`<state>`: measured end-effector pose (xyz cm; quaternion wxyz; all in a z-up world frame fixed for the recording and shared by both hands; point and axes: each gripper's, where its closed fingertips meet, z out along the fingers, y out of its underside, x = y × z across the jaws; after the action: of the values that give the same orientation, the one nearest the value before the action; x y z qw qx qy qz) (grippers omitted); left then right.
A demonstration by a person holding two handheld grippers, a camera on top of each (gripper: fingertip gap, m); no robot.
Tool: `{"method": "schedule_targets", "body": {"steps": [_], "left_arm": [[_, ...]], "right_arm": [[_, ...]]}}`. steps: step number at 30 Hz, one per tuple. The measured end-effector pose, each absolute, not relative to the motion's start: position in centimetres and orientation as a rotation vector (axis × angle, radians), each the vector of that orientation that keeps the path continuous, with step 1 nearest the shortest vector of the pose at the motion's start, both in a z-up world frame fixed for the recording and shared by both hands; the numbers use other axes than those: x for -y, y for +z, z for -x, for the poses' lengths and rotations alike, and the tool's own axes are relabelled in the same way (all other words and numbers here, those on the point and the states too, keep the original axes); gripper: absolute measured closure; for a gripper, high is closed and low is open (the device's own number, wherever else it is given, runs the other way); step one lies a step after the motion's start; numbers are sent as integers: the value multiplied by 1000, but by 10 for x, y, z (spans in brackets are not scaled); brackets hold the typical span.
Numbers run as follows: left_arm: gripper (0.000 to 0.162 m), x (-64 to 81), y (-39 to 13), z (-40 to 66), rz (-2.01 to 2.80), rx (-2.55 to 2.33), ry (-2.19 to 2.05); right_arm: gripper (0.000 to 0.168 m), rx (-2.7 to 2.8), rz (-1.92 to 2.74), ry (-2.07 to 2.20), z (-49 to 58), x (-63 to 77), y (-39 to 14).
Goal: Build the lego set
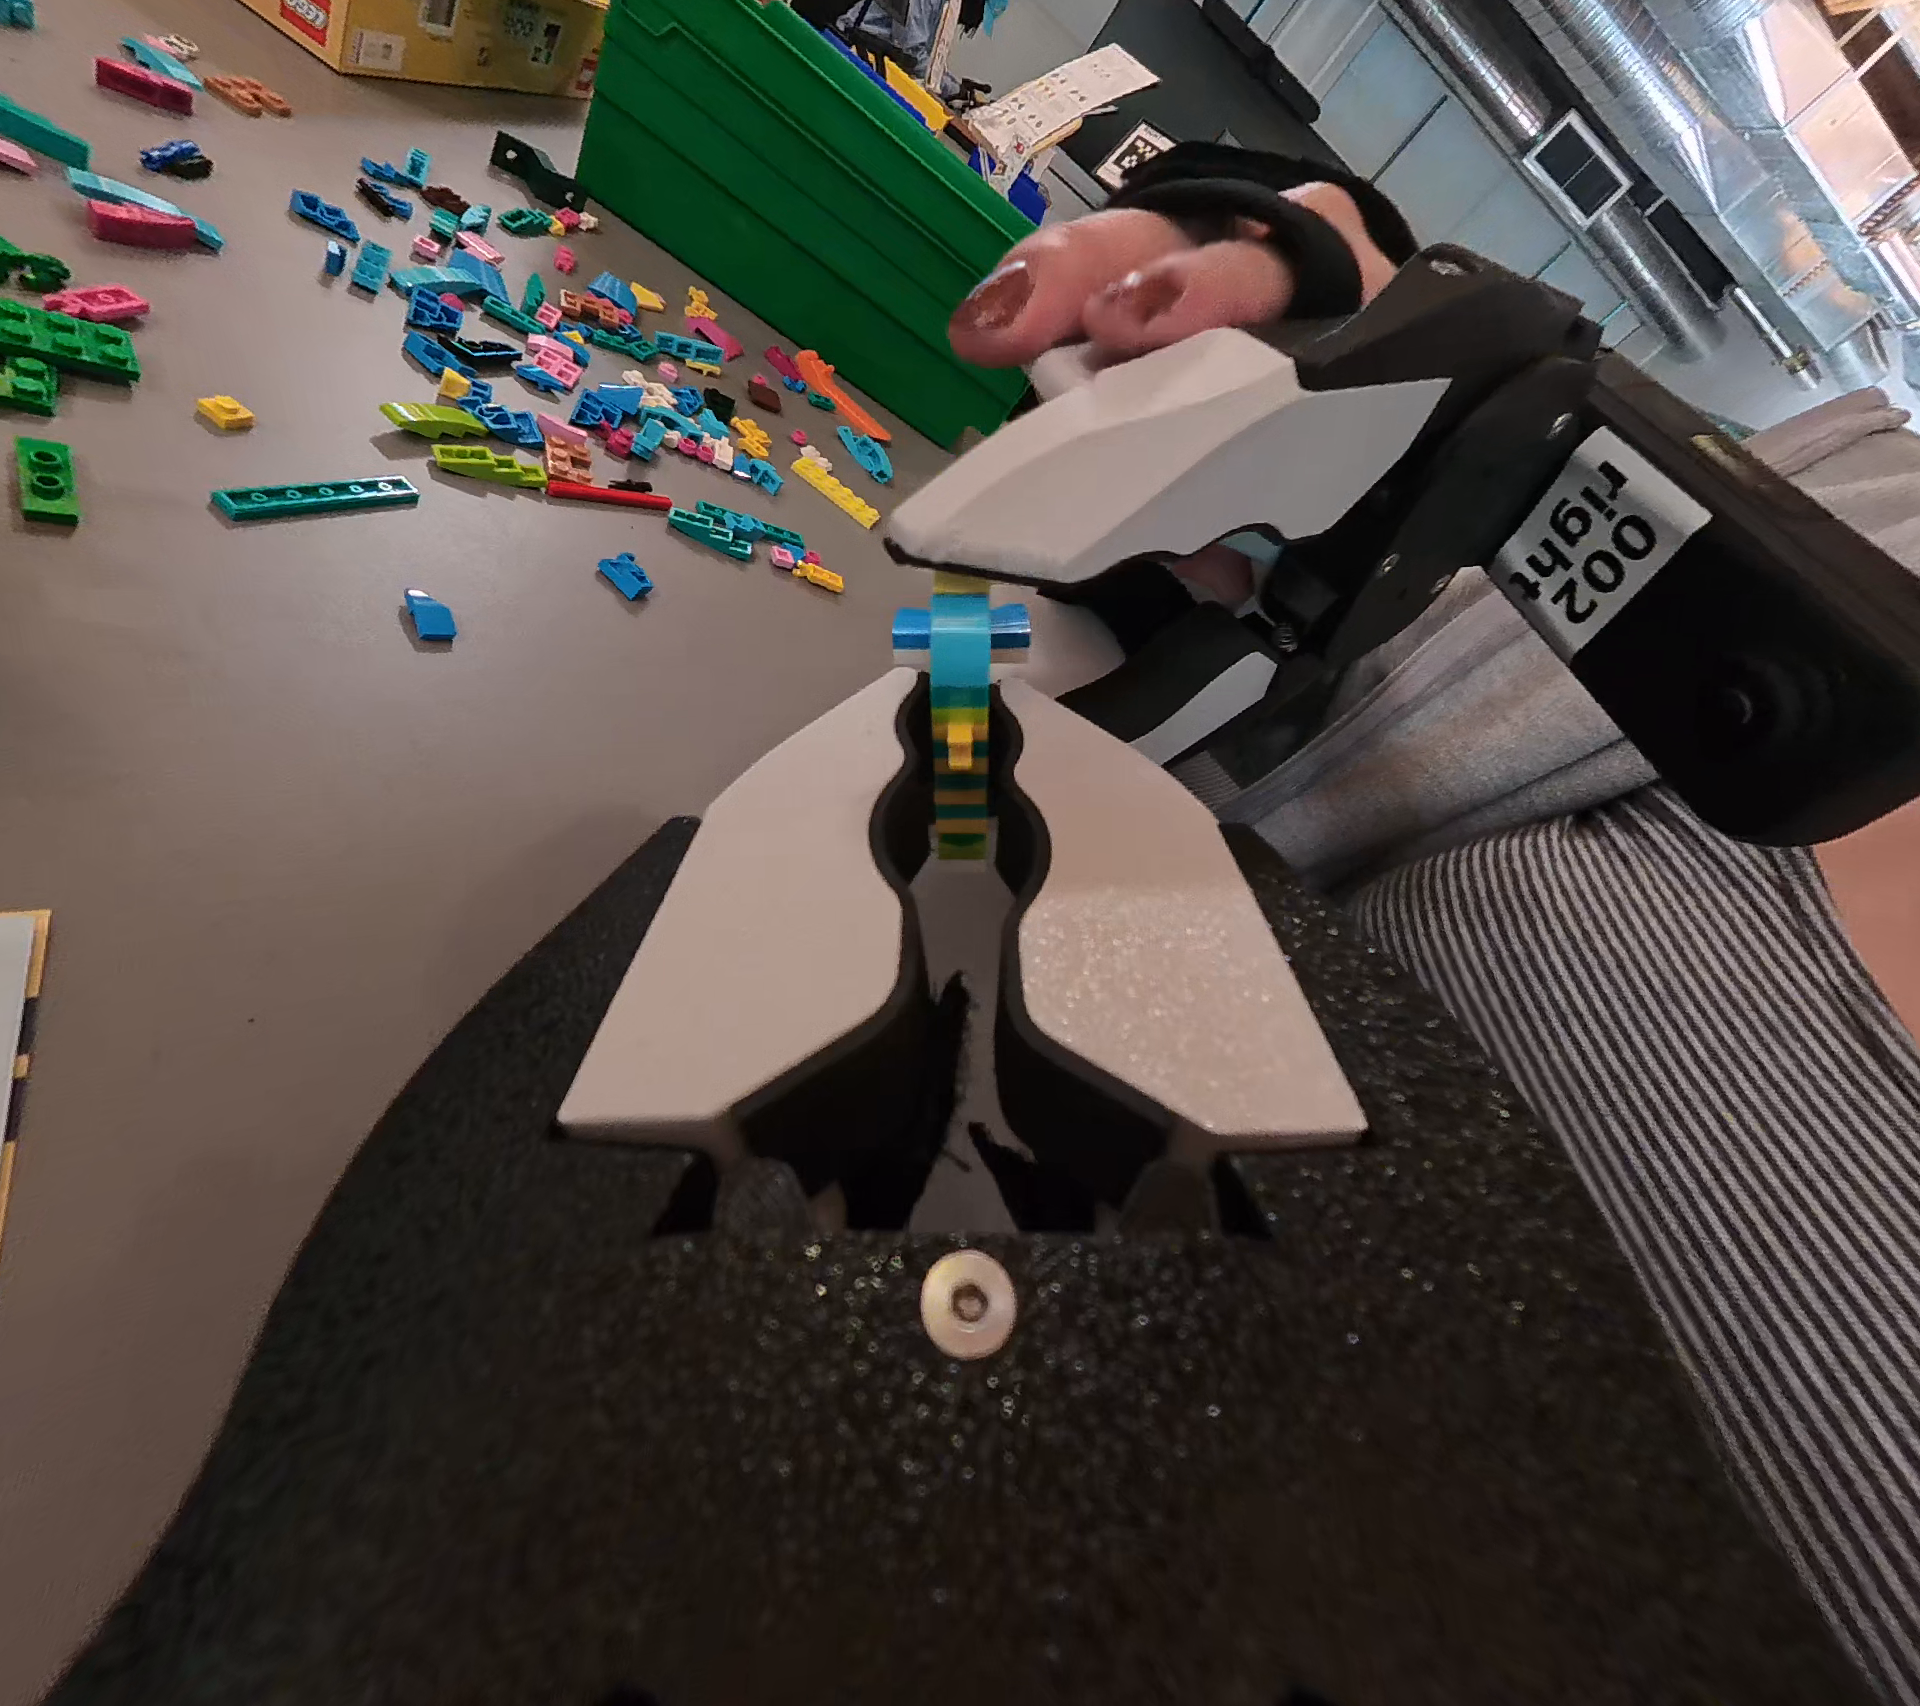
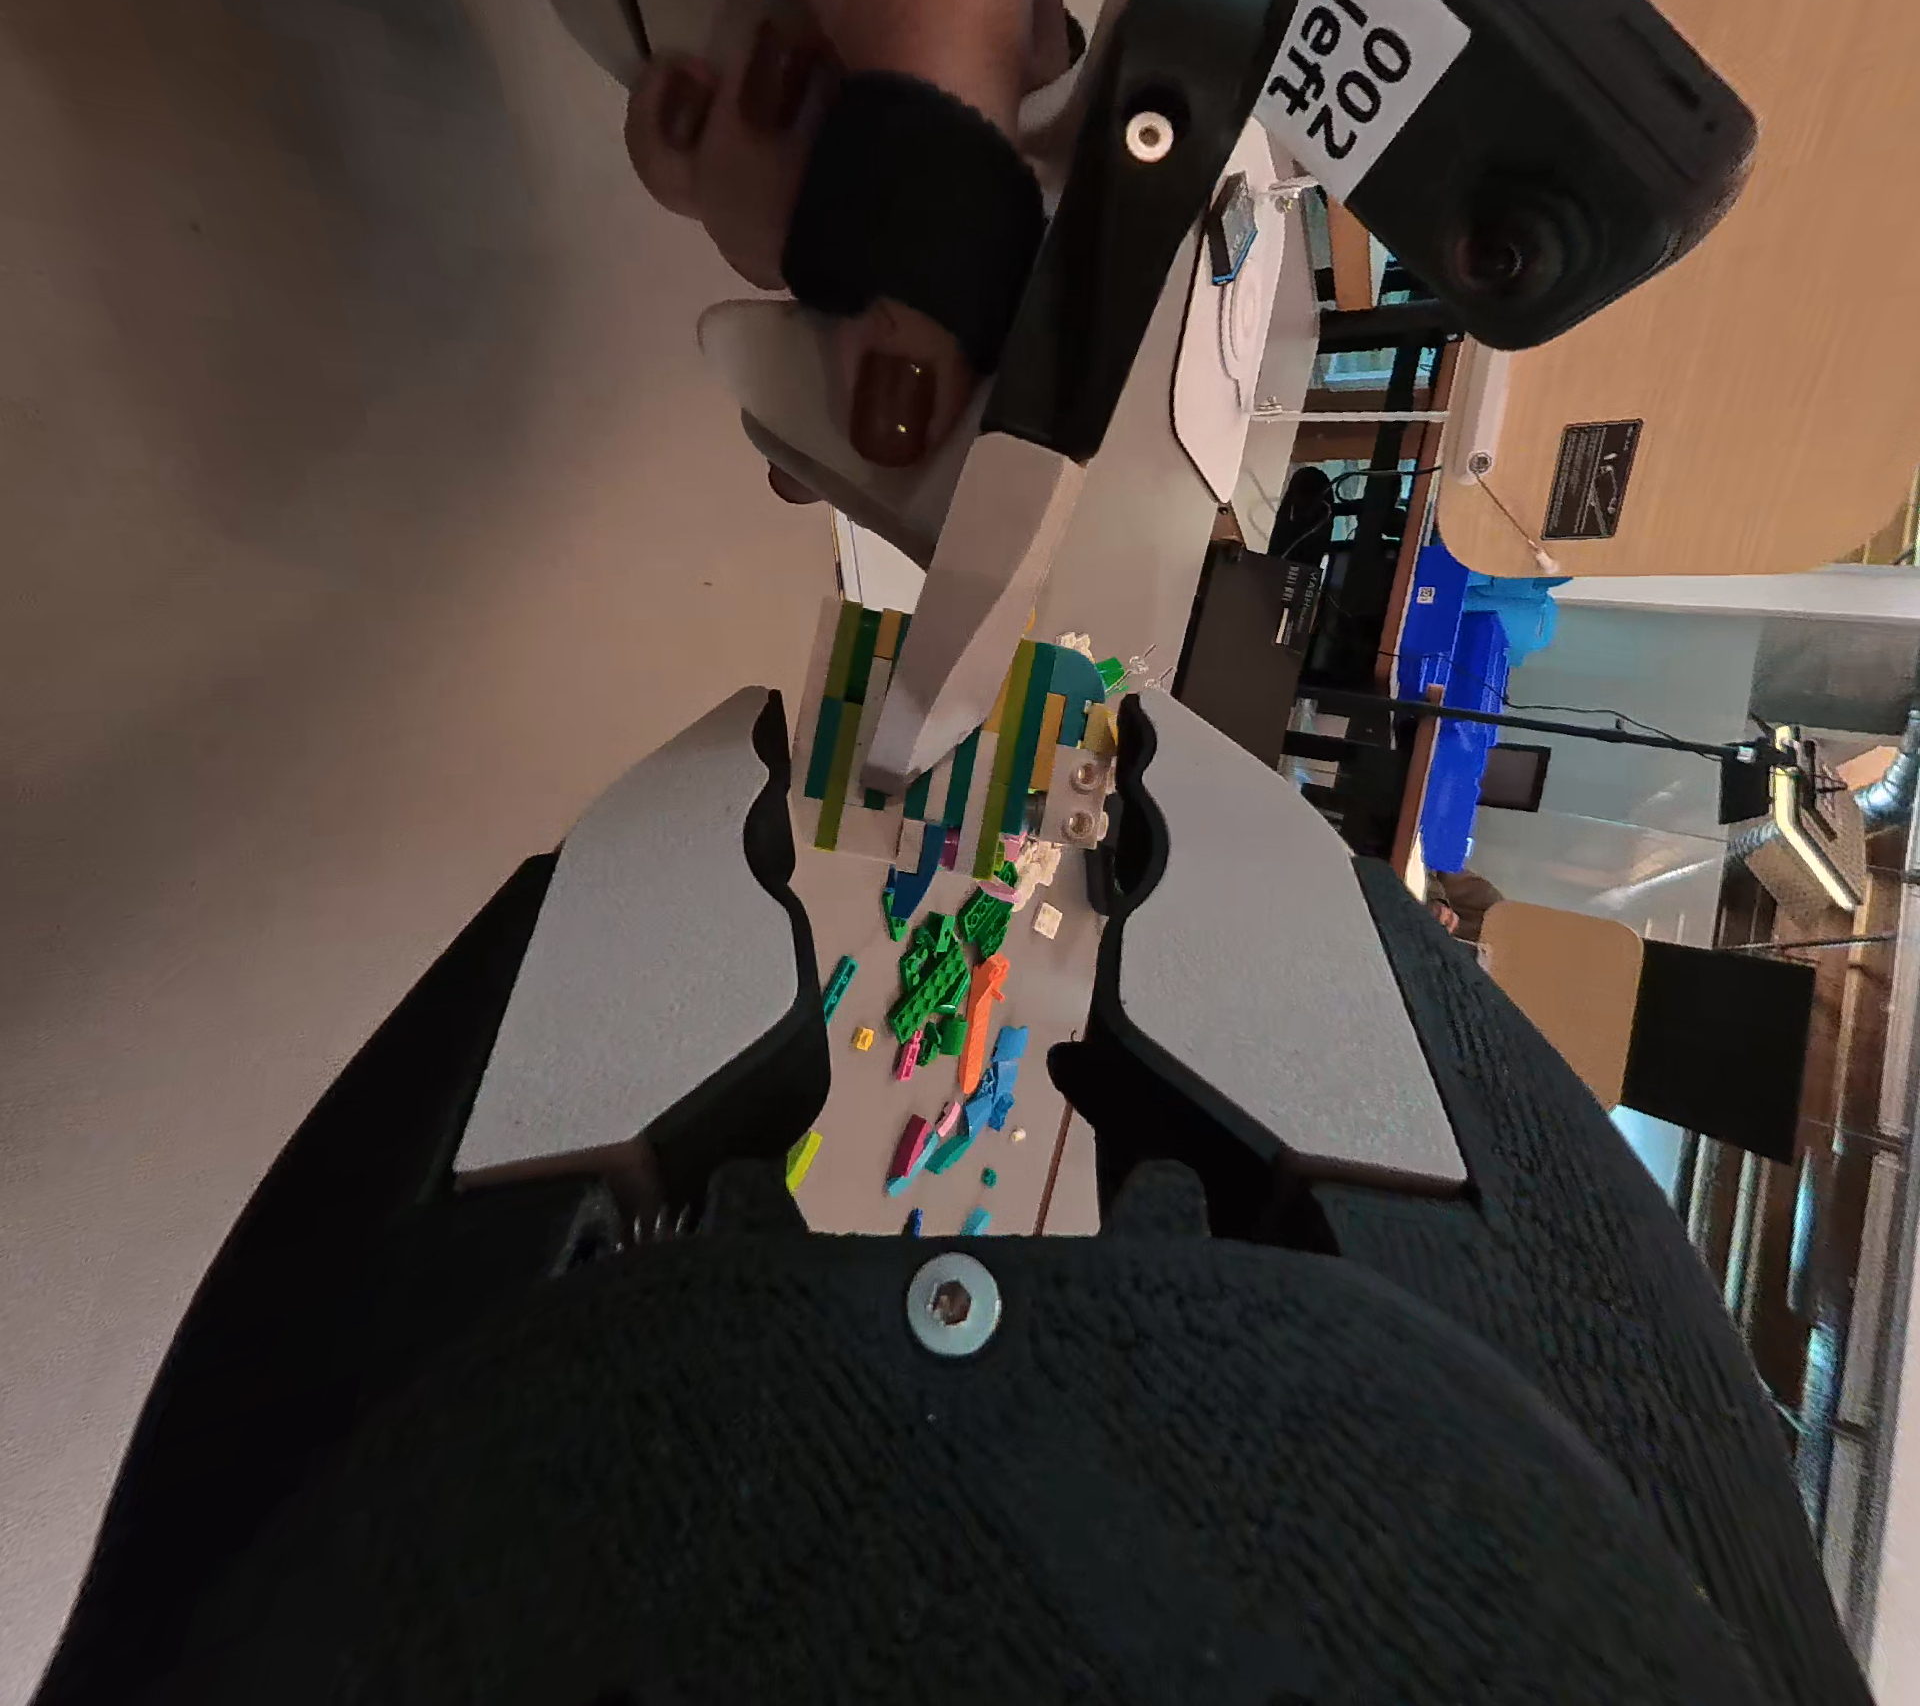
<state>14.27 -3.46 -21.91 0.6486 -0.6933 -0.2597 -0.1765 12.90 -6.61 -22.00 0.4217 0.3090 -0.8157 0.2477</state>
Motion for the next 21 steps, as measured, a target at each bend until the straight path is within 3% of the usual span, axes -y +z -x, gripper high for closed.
{"method": "schedule_targets", "body": {"steps": [18, 19, 21], "left_arm": [[154, 28, -224, -146, 1565, 613, -465], [154, 28, -229, -144, 1594, 616, -436], [154, 28, -229, -144, 1577, 619, -451]], "right_arm": [[107, 2223, -629, 884, -140, 63, -218], [89, 2266, -564, 955, -143, 64, -215], [76, 2273, -475, 1025, -141, 59, -208]]}}
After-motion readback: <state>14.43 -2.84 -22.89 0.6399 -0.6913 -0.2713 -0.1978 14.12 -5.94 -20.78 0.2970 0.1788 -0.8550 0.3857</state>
